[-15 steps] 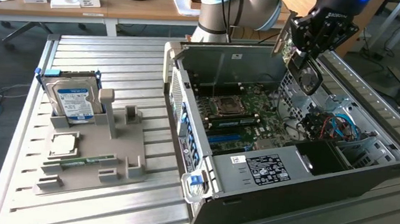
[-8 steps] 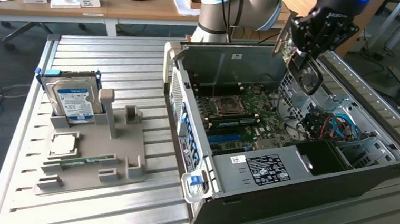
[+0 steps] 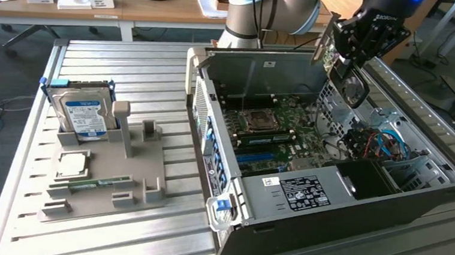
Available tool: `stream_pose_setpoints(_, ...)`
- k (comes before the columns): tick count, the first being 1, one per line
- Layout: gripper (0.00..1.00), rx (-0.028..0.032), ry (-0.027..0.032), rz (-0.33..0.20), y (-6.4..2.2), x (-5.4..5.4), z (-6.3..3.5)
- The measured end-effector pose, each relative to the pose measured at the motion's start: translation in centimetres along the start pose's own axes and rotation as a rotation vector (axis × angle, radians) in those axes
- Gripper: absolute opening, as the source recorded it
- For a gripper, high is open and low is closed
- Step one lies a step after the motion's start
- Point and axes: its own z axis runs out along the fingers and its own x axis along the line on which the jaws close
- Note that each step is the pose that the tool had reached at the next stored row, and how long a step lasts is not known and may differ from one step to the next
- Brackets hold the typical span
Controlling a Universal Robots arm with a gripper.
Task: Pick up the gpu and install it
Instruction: 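Pick up the gpu and move the gpu toward the slot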
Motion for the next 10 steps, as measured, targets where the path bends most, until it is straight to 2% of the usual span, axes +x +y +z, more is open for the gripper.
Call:
stream_pose_setpoints(4,0.27,-0.0001,0.0000,0.000,0.01,-0.1,0.00)
stream_pose_setpoints(10,0.27,0.0000,0.0000,0.000,0.04,-1.0,0.03)
